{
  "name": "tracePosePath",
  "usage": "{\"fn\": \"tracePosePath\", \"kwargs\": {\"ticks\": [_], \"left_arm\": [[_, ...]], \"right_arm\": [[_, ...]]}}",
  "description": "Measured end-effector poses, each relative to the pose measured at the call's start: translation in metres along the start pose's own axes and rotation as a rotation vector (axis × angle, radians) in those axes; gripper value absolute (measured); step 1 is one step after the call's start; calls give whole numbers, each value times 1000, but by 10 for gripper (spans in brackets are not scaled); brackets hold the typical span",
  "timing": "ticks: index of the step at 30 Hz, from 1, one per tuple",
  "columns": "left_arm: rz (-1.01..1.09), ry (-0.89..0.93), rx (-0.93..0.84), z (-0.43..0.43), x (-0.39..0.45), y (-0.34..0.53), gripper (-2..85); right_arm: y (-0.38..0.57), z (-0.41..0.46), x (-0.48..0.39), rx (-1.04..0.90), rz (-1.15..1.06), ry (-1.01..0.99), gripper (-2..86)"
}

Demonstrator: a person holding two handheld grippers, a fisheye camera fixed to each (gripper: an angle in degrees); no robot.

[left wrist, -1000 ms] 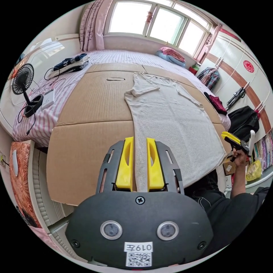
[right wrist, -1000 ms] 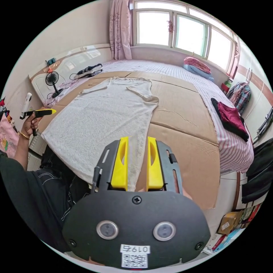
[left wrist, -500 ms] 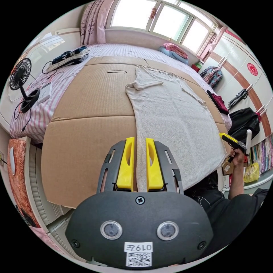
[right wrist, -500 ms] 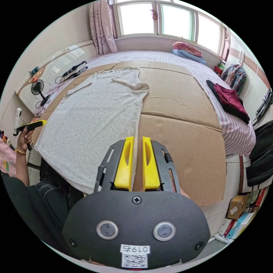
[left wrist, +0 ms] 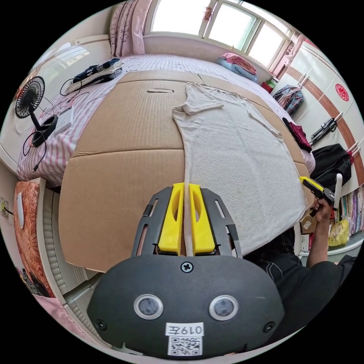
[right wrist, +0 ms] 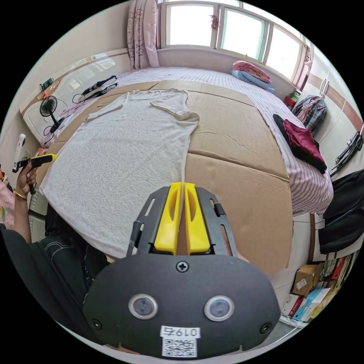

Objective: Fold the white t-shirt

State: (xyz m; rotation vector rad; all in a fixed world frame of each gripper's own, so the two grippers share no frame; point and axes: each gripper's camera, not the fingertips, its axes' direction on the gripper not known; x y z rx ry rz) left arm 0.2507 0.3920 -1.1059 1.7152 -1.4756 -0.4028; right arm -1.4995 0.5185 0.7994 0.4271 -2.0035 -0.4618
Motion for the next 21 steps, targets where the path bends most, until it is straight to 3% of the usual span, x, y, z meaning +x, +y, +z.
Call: {"fn": "tracePosePath", "kwargs": {"ticks": [11, 21], "left_arm": [[27, 8, -2, -5, -8, -34, 57], [-30, 113, 42, 1, -40, -103, 62]], "right_arm": [[-38, -39, 13, -24, -23, 19, 87], [-118, -72, 47, 56, 15, -81, 80]]}}
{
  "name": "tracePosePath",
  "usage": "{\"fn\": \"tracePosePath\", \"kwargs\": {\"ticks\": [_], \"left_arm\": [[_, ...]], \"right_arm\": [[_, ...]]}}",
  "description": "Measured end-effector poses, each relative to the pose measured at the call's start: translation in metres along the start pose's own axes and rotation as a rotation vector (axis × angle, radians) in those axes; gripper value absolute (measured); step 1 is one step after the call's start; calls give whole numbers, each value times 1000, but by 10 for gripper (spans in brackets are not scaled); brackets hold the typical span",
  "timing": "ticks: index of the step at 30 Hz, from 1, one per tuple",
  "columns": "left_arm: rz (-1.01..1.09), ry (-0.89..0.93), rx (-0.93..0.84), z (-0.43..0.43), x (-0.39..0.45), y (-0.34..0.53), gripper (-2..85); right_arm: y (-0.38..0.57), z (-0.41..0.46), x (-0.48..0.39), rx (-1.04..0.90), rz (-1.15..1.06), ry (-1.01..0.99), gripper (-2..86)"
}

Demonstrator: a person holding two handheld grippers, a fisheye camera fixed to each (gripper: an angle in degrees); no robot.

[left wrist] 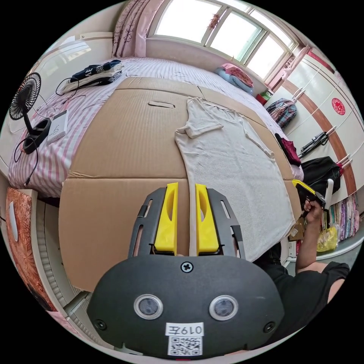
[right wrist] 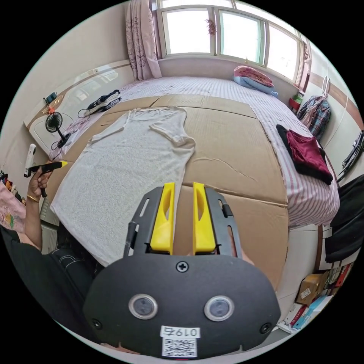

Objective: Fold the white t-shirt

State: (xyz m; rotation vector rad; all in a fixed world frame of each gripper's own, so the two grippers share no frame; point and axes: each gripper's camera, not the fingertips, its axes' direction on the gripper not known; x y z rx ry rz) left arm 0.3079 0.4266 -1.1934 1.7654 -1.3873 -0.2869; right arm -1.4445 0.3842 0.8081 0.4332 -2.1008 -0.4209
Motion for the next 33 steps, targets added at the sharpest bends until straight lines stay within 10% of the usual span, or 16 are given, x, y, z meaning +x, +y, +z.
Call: {"fn": "tracePosePath", "kwargs": {"ticks": [33], "left_arm": [[-47, -63, -58, 50, -20, -125, 17]], "right_arm": [[-149, -12, 34, -77, 49, 5, 35]]}}
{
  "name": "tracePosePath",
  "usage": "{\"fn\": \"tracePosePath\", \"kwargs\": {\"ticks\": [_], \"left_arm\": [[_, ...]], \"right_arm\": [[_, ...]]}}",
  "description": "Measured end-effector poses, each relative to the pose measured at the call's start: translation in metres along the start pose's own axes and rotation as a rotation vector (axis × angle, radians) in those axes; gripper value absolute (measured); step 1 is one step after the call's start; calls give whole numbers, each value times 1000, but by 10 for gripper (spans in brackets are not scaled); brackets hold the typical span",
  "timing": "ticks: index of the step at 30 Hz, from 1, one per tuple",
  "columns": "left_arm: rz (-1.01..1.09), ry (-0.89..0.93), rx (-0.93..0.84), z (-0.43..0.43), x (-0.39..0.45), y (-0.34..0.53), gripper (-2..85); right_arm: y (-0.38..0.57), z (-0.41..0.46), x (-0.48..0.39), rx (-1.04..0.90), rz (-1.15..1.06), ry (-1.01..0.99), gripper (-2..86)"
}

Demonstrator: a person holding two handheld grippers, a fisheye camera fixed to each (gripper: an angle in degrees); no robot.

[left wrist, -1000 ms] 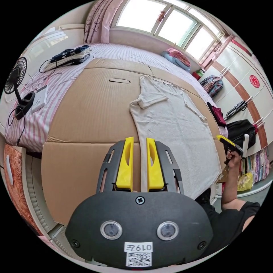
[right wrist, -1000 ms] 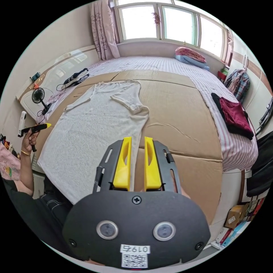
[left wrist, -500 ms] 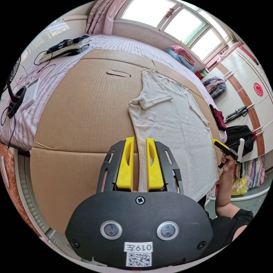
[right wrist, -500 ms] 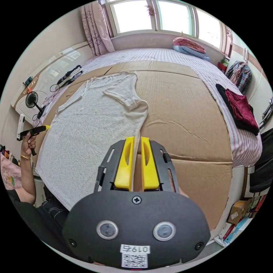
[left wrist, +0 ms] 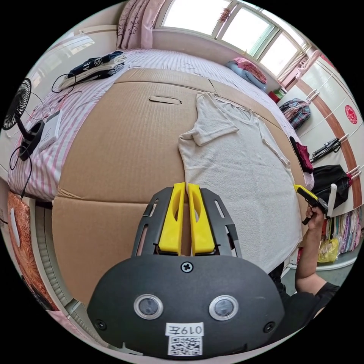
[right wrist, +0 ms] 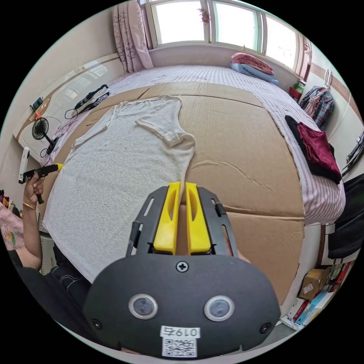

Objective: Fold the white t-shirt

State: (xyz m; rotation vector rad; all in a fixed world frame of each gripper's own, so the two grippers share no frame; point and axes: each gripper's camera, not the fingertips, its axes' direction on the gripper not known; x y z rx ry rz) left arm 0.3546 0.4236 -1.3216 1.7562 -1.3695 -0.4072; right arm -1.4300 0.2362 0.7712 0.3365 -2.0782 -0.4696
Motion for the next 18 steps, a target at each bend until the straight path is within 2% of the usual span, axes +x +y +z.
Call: {"fn": "tracePosePath", "kwargs": {"ticks": [6, 11, 18], "left_arm": [[7, 43, -3, -2, -6, -10, 29], [-38, 71, 32, -7, -22, -23, 41], [-37, 56, 16, 11, -23, -67, 51]], "right_arm": [[-15, -18, 11, -22, 13, -34, 68], [-40, -48, 38, 48, 56, -92, 72], [-105, -29, 53, 16, 66, -61, 60]]}}
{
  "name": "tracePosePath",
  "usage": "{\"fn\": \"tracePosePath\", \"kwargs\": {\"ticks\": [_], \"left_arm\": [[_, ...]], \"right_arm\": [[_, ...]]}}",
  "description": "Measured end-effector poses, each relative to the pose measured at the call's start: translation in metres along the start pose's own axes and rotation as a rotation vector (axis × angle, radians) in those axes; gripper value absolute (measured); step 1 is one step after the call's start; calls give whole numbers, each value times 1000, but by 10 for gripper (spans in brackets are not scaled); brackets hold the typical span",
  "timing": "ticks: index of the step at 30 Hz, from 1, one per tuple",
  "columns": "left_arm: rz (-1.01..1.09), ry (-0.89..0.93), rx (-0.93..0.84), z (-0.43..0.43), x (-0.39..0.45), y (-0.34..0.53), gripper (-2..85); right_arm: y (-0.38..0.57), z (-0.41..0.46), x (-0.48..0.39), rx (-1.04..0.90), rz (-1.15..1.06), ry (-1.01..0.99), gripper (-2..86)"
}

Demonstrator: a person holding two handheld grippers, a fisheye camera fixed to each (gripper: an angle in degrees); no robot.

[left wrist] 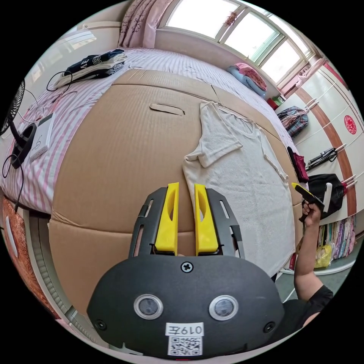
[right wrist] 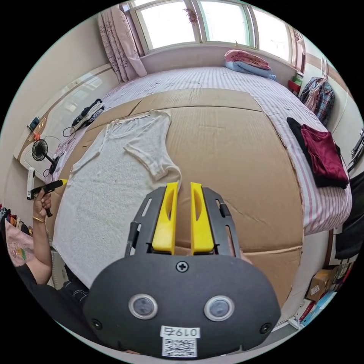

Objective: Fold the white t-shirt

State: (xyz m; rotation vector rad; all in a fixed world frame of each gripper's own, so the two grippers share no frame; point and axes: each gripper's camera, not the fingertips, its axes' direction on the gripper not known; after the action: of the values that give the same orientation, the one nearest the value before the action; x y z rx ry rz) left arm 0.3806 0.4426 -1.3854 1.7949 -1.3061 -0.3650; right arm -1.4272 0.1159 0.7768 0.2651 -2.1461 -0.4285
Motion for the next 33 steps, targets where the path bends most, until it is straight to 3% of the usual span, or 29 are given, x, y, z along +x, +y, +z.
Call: {"fn": "tracePosePath", "kwargs": {"ticks": [13, 23, 33], "left_arm": [[3, 78, -7, 9, -15, -27, 45], [49, -21, -9, 9, -1, -26, 43], [108, 8, 42, 5, 4, -22, 80]], "right_arm": [[-46, 13, 25, -61, 18, -178, 16], [-54, 9, -8, -60, -114, 40, -5], [-54, 12, -14, -53, -101, 47, -5]]}}
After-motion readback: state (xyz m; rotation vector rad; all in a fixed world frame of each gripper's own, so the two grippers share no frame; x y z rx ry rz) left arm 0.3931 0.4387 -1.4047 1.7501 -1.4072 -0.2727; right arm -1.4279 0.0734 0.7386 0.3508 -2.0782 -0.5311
